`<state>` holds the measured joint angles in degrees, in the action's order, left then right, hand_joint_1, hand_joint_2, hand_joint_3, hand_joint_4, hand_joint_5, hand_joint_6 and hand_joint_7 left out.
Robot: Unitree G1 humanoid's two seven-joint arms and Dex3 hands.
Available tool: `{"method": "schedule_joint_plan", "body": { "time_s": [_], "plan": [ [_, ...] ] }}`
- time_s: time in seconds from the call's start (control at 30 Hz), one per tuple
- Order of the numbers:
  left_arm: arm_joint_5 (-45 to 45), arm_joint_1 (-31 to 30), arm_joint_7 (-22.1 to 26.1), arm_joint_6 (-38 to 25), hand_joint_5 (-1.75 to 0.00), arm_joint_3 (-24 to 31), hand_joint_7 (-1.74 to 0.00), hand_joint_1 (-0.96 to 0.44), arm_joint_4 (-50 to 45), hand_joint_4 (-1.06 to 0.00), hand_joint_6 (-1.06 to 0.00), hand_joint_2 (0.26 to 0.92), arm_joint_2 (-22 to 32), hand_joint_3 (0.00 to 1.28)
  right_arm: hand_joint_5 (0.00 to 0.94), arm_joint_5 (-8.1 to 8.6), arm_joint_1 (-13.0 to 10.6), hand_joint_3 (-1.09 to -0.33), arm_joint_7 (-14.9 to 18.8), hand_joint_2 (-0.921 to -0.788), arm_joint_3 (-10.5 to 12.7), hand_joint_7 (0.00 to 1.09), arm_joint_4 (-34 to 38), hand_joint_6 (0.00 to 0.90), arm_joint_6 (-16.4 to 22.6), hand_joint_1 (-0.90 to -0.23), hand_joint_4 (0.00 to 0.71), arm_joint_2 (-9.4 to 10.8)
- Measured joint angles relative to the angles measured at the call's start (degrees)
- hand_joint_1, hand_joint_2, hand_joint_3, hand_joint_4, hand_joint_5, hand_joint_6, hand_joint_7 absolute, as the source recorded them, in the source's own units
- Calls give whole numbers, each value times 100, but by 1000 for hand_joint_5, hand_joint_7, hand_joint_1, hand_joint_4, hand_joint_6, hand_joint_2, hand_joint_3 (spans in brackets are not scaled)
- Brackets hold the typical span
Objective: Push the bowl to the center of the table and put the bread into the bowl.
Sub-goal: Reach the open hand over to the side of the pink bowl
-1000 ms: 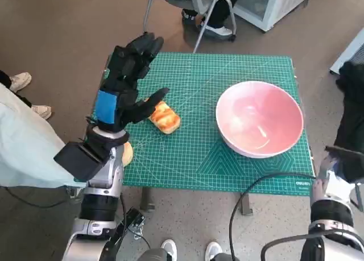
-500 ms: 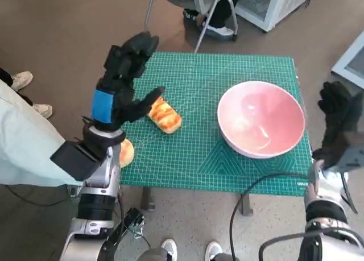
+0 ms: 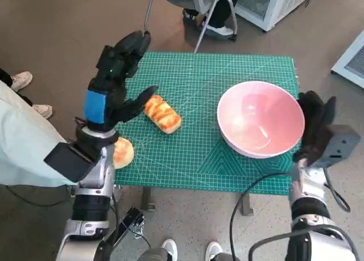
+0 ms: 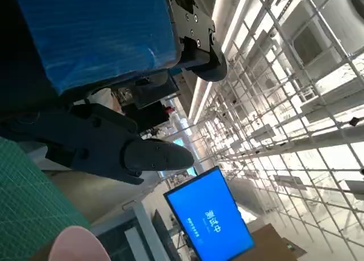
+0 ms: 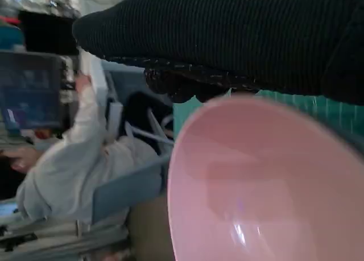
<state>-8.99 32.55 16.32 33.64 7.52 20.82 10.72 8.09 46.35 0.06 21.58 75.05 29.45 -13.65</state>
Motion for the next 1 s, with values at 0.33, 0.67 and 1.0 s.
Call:
{"method": "schedule_joint_plan", "body": {
  "time_s": [0.33, 0.67, 1.0],
  "plan": [
    [3, -114, -77, -14, -20, 22, -418, -434, -172, -426, -324, 921, 47, 245, 9, 198, 227, -889, 16, -921, 294, 543, 35, 156, -406, -548, 284, 323],
    [4, -267, -129, -74, -10, 43, -362, -428, -331, -432, -355, 921, 70, 240, 6, 360, 428, -867, 44, -921, 545, 609, 50, 158, -592, -549, 298, 604],
    [6, -382, -180, -130, -7, 92, -343, -430, -527, -432, -364, 921, 137, 240, 6, 324, 666, -846, 8, -921, 539, 698, 58, 134, -641, -570, 274, 857]
  ]
}}
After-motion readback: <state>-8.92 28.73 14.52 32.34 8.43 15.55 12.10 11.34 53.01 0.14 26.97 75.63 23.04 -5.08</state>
